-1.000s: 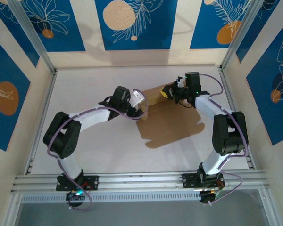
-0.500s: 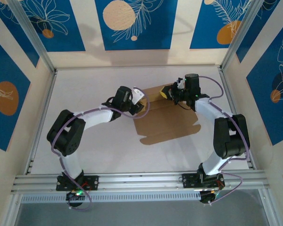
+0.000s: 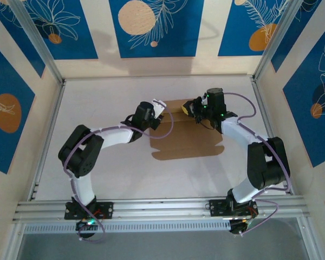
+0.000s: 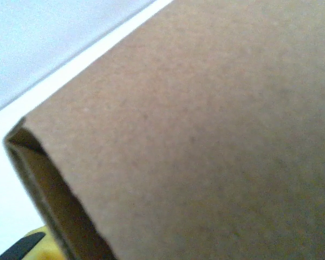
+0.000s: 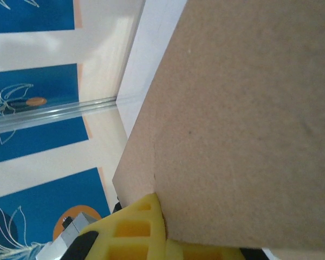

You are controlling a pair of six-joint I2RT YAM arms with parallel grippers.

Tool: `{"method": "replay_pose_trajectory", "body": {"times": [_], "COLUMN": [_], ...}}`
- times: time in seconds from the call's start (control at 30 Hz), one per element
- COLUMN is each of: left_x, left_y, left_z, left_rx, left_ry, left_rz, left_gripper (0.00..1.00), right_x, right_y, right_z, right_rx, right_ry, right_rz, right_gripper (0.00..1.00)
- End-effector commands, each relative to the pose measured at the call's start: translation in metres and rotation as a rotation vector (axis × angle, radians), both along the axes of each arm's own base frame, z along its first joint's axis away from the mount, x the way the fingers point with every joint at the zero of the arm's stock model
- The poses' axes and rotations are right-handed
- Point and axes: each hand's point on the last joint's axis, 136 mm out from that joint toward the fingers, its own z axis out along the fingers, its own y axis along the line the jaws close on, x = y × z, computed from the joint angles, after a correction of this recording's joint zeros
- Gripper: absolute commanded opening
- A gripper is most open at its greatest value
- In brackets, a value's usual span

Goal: Fold the paper box

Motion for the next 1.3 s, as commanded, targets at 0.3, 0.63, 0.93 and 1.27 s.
{"method": "replay_pose_trajectory", "body": {"times": [0.3,0.63,0.93,1.27], "left_x": [0.019,0.019,0.015,0.018], "left_y": [-0.003,-0.006,-0.008,-0.01], "left_z": [0.016,0.012,0.006,0.003], "left_rx": [-0.143,-0.153,-0.14,-0.148], "left_ry": [-0.092,-0.079,-0.065,-0.057], "left_rz": [0.138,0.129,0.103,0.108], "left_gripper": [0.31,0.24,0.19,0.17], "right_x": [-0.046,-0.036,-0.023,-0.026], "right_y": [0.023,0.025,0.031,0.059], "right_z": [-0.071,-0.087,-0.065,-0.065], "right_rx": [-0.011,-0.071,-0.042,-0.043], "right_ry": [0.355,0.336,0.273,0.264], "right_rz": [-0.033,-0.009,0.056,0.144], "right_gripper": [0.0,0.35,0.51,0.5]}}
